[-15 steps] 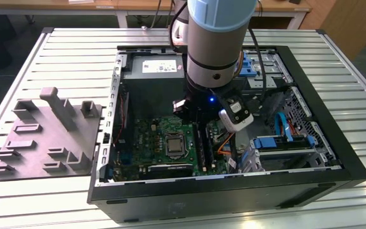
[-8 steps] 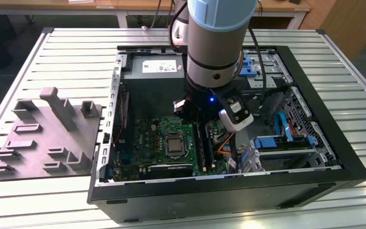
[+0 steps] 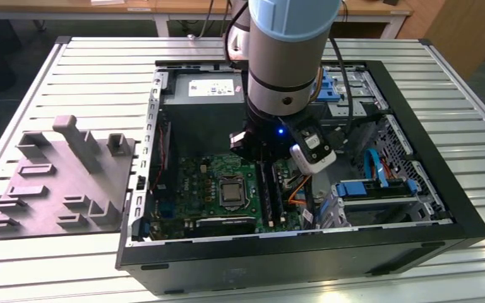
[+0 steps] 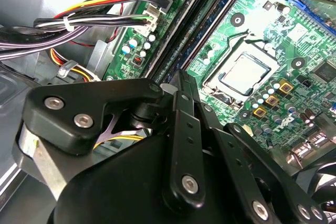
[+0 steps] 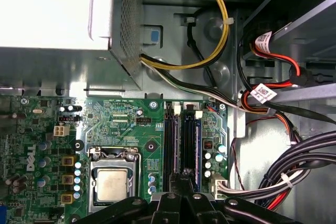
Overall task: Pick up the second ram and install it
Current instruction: 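Press down the second ram until it locks into place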
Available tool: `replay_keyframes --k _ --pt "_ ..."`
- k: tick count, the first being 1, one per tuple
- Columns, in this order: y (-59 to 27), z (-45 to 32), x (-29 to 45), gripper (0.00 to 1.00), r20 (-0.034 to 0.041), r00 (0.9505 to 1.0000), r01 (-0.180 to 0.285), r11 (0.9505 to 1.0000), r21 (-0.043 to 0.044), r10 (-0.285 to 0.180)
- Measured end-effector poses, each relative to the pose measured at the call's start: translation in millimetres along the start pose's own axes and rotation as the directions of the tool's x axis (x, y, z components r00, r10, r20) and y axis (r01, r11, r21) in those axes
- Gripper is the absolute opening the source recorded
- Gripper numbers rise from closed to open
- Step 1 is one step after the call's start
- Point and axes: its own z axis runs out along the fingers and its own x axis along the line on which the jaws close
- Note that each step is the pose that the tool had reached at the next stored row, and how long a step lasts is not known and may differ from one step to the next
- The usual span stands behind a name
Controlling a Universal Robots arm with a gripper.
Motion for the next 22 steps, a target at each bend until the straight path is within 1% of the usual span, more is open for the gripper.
replay_keyframes --k 5,8,11,16,22 --pt "0.3 -0.2 -0.1 0.10 -0.0001 1.0000 0.000 1.0000 0.0002 0.000" --pt "2.7 0.1 0.0 0.10 0.0000 1.0000 0.000 1.0000 0.0001 0.000" --pt "7.1 0.5 0.0 0.10 0.0000 1.0000 0.000 1.0000 0.0001 0.000" --pt "17.0 1.3 -0.1 0.10 0.0000 1.0000 0.000 1.0000 0.0001 0.000" --pt "26.0 2.3 -0.1 0.10 0.0000 1.0000 0.000 1.0000 0.0000 0.000"
